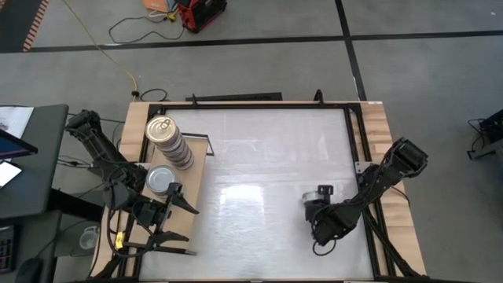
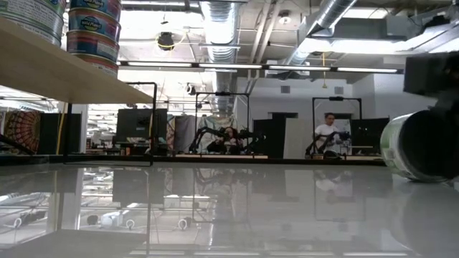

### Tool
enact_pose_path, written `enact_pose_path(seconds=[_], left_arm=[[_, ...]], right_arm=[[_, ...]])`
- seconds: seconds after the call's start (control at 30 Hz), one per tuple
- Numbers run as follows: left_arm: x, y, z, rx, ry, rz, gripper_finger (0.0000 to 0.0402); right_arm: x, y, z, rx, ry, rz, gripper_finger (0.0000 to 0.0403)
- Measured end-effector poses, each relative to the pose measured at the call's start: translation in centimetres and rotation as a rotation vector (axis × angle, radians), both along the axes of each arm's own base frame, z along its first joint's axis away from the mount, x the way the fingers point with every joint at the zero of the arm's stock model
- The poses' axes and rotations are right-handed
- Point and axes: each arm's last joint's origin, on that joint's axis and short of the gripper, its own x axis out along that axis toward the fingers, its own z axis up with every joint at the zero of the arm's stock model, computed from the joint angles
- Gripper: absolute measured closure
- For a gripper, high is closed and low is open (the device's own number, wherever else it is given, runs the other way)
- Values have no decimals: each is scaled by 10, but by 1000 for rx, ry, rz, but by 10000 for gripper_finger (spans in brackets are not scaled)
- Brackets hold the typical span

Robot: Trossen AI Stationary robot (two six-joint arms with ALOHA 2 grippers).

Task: Stack canned seafood by type on shelf
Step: Stack the green tuna can on top of the green tuna can on the shelf

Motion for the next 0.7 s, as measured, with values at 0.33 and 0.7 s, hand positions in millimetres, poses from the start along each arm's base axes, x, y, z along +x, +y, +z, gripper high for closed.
enact_pose_path(seconds=[0.33, 0.7], left_arm=[[0, 0, 0, -1, -1, 0, 70], [0, 0, 0, -15, 3, -1, 70]], right_arm=[[4, 6, 12, 25, 6, -10, 375], [22, 7, 93, 96, 163, -57, 356]])
